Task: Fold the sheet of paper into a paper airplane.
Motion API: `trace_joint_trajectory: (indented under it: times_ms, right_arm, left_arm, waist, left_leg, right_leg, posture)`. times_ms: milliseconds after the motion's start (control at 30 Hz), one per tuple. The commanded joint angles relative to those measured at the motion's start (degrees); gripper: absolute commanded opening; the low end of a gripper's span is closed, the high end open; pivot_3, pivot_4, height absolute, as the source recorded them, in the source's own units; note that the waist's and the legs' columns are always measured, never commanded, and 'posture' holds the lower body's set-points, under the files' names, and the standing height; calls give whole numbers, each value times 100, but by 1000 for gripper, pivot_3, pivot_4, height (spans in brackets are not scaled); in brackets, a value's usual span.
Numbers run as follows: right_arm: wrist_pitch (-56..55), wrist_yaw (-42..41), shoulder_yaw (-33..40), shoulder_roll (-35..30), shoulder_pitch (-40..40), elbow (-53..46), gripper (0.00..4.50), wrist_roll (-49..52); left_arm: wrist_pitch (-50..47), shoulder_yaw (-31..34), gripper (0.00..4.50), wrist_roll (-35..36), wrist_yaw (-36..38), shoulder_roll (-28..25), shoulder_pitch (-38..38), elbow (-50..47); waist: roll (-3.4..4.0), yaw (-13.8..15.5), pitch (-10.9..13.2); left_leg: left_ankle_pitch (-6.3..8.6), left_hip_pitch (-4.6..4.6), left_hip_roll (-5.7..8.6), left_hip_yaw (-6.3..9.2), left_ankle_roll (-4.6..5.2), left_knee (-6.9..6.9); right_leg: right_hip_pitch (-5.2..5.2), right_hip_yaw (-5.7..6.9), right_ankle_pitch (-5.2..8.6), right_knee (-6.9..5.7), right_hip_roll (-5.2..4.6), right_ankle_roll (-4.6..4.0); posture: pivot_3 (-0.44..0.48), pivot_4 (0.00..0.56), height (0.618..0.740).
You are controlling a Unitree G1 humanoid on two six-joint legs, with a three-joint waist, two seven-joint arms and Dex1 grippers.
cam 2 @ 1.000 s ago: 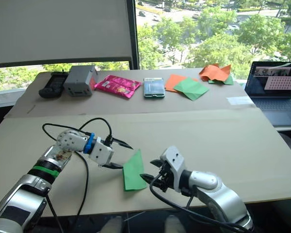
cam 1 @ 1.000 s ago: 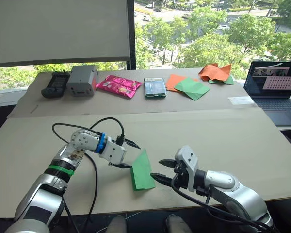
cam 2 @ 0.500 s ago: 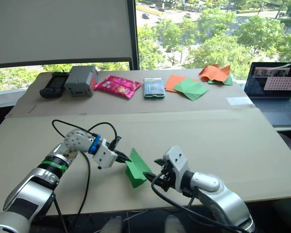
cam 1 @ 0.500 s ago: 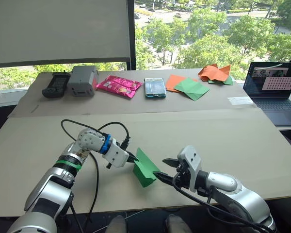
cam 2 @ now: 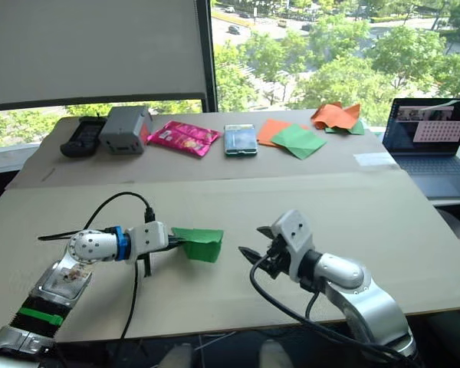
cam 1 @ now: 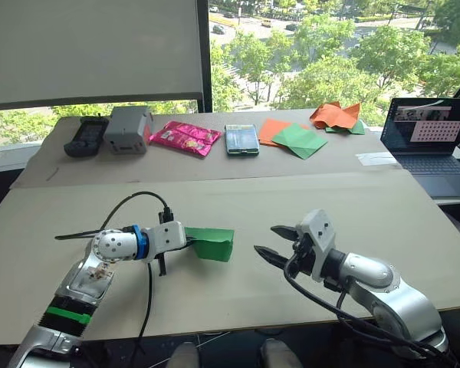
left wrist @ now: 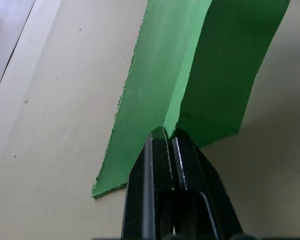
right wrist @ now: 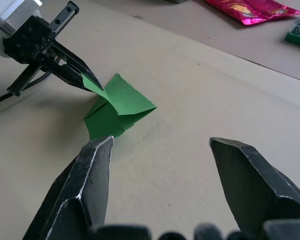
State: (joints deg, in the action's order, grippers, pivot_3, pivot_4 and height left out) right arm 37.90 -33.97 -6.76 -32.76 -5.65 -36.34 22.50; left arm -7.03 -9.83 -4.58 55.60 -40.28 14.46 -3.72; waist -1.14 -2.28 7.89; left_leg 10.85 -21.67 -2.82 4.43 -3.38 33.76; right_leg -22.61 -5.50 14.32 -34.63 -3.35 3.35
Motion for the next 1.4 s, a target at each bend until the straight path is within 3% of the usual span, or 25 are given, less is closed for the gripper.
trace_joint_trajectory:
  times_ms: [33, 333, 367, 433, 567, 733, 867, 1000, 1067, 1200, 1400]
  right_arm:
    - [-697, -355, -506, -207, -201, -34, 3422, -498]
    - [-2260, -1032, -1659, -200, -1000, 1255, 3422, -1768]
    - [-2363, -1057, -1706, -172, -1013, 1351, 3422, -1836]
    - [-2549, -1092, -1840, -152, -993, 1492, 3422, -2034]
    - [-2698, -1044, -1936, -15, -916, 1623, 3422, -2270]
    - [-2666, -972, -1818, 119, -841, 1642, 3422, -2386]
    - [-2683, -924, -1827, 209, -824, 1710, 3422, -2452]
    - [-2779, -854, -1811, 350, -834, 1841, 2329, -2476]
    - [-2819, -866, -1809, 373, -848, 1891, 1555, -2496]
    - [-2909, -905, -1759, 405, -846, 1901, 168, -2443]
    - [-2963, -1475, -1735, 399, -905, 1945, 36, -1944]
  left_arm:
    - [-1442, -7, 35, 46, -154, 75, -91, -1010]
    - [-2707, -473, 35, 428, 4, 192, -94, -1871]
    - [-2808, -470, 442, 478, 9, 188, -94, -1918]
    - [-2939, -456, 809, 489, -50, 156, -108, -1951]
    - [-3086, -449, 2167, 586, -81, 96, -127, -2013]
    - [-3318, -258, 2167, 845, -96, 56, -121, -2142]
    - [-3207, 275, 2167, 1321, 161, -226, -179, -2272]
    - [-3293, 824, 2223, 2005, 688, -712, -265, -2349]
    - [-3219, 1032, 2223, 2219, 932, -962, -416, -2247]
    - [-3013, 1277, 2223, 2372, 896, -1019, -520, -1835]
    - [-2693, 1409, 2223, 2555, 820, -785, -407, -1061]
  waist:
    - [-2, -1, 2]
    - [0, -7, 4]
    - [0, -2, 3]
    - [-1, -6, 3]
    - [0, -14, 3]
    - [-1, -7, 3]
    - [-5, -12, 3]
    - [-2, -18, 3]
    - [-1, -29, 2]
    - [0, -11, 3]
    - [-2, 7, 4]
  left_leg:
    - [1, -2, 1, -1, -2, 1]
    - [-3, -15, 2, 0, 6, 4]
    - [-8, -17, 3, 0, 12, 2]
    - [-26, -16, 2, 0, 42, 2]
    - [-27, -15, 3, 0, 44, 2]
    - [-21, -14, 2, 0, 34, 4]
    - [-18, -16, 2, 0, 29, 5]
    - [-20, -11, 1, 1, 32, 2]
    - [-21, -9, 1, -1, 34, 2]
    - [-21, -4, 1, -2, 34, 1]
    - [-3, -8, 1, -2, 4, 4]
  right_leg:
    - [-1, 1, 0, 4, -2, 0]
    - [0, 5, 0, 48, 0, 1]
    - [0, 5, -1, 47, 0, 1]
    - [2, 5, -1, 44, 1, 2]
    - [2, 4, -1, 44, 1, 2]
    - [2, 3, -1, 45, 1, 2]
    - [2, 2, -1, 45, 1, 2]
    - [1, 3, -1, 42, 1, 1]
    - [2, 2, -1, 40, 1, 1]
    - [2, 0, -1, 42, 0, 1]
    - [3, 2, -1, 43, -1, 1]
  posture:
    - [0, 150, 721]
    - [0, 150, 721]
    - [0, 150, 721]
    - [0, 150, 721]
    - [0, 150, 721]
    - [0, 150, 721]
    - [0, 150, 721]
    - [0, 150, 721]
    - [0, 150, 721]
    - [0, 150, 721]
    - [0, 150, 721]
